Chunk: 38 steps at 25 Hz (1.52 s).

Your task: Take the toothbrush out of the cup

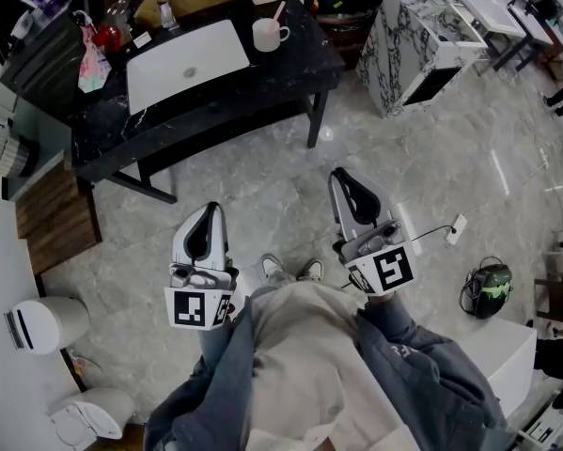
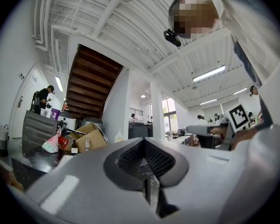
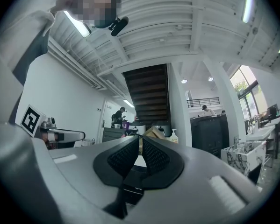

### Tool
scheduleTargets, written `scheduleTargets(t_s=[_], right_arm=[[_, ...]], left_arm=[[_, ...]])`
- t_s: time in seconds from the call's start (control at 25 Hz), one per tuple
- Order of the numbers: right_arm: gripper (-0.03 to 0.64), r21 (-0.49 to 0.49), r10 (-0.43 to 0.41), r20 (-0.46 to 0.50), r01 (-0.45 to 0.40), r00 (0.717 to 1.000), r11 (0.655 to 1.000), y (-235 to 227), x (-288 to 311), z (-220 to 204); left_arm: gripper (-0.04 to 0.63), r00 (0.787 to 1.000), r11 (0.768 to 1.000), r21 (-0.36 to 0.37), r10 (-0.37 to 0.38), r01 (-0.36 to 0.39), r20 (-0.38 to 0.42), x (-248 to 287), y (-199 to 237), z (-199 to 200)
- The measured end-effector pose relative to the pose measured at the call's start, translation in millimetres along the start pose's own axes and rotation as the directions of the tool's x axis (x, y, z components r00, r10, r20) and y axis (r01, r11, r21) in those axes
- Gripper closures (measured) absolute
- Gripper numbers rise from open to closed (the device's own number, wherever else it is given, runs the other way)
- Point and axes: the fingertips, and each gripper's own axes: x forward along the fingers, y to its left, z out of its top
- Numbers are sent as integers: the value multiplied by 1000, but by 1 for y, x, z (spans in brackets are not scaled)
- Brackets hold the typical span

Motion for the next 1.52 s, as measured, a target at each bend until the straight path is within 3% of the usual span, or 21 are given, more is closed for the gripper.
scheduleTargets(t_s=[0.16, 0.24, 0.48, 0.92, 1.52], right_arm=[[595, 5, -8, 36, 8, 999, 1000, 0, 0, 5], [507, 4, -19, 45, 19, 999, 1000, -2, 1, 6], [359, -27, -56, 51, 57, 997, 998, -8, 2, 6], [360, -24, -59, 44, 60, 997, 998, -8, 16, 3], [360, -72, -68, 38, 71, 997, 995, 5, 61, -3]], left_arm=[[537, 1000, 1000, 0, 4, -4, -1, -2, 3, -1], [537, 1000, 1000, -1, 7, -7, -1, -3, 5, -2], [537, 1000, 1000, -2, 9, -9, -6, -2, 5, -3], [537, 1000, 1000, -8, 6, -6, -6, 2, 20, -4], [537, 1000, 1000, -4, -7, 7, 2, 11, 78, -9]])
